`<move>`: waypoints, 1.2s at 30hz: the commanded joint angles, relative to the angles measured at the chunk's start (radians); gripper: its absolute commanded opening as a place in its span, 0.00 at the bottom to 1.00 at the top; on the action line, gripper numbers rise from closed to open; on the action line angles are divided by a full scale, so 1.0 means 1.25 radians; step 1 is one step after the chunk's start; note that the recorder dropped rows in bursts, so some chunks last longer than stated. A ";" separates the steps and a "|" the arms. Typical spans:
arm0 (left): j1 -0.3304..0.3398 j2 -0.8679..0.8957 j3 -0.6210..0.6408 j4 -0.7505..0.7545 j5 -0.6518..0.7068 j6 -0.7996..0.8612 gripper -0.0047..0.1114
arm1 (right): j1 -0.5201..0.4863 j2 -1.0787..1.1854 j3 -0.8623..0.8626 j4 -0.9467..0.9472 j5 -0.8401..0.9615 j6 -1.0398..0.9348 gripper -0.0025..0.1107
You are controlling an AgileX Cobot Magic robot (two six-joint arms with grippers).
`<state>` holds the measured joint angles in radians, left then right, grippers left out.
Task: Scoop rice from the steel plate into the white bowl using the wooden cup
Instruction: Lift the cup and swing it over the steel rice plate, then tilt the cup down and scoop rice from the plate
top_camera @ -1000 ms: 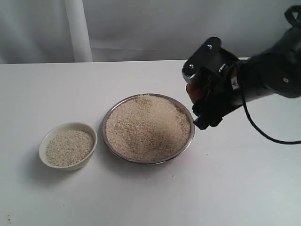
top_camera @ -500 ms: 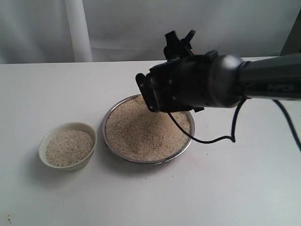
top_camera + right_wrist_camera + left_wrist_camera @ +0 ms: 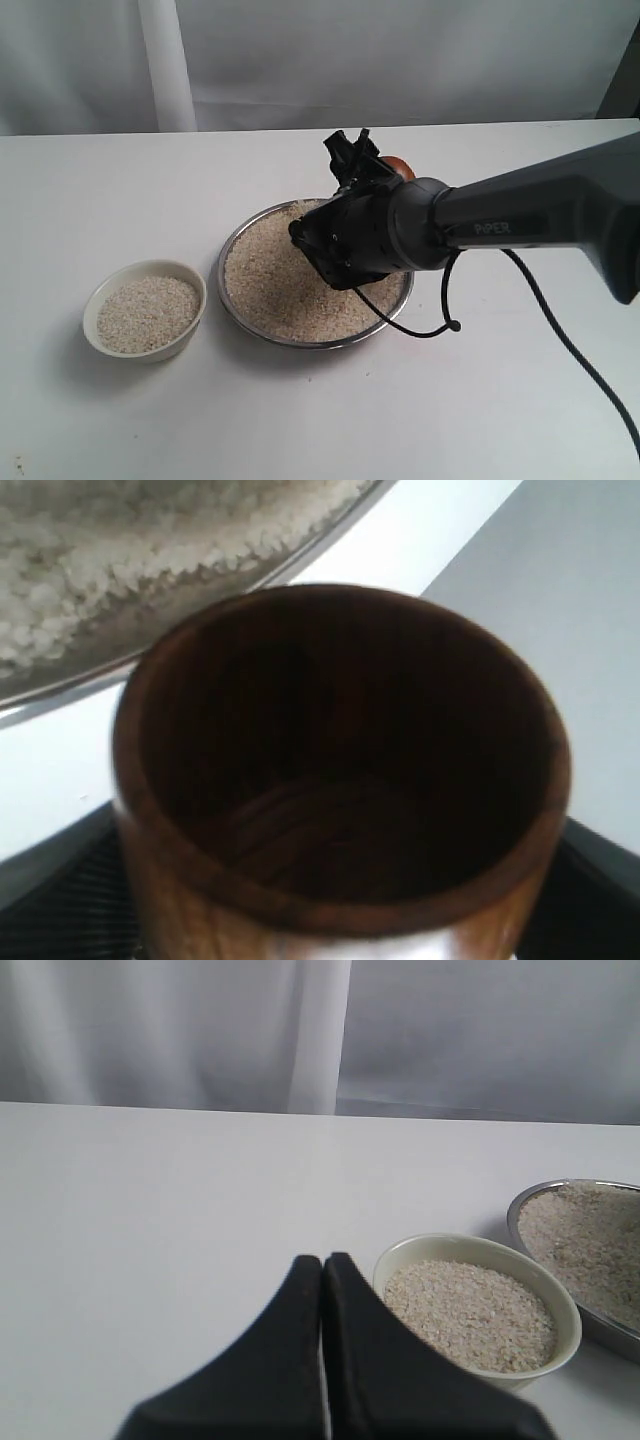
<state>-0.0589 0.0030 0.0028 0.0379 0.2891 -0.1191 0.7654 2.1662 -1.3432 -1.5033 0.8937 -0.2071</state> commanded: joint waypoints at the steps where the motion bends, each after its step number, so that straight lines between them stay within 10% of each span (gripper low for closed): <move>1: -0.003 -0.002 -0.002 -0.004 -0.003 -0.003 0.04 | 0.001 0.004 -0.007 -0.019 0.001 -0.005 0.02; 36: -0.003 -0.002 -0.002 -0.004 -0.003 -0.003 0.04 | 0.057 0.060 -0.053 0.093 -0.016 -0.067 0.02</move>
<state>-0.0589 0.0030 0.0028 0.0379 0.2891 -0.1191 0.8261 2.2415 -1.4038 -1.4069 0.8779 -0.2794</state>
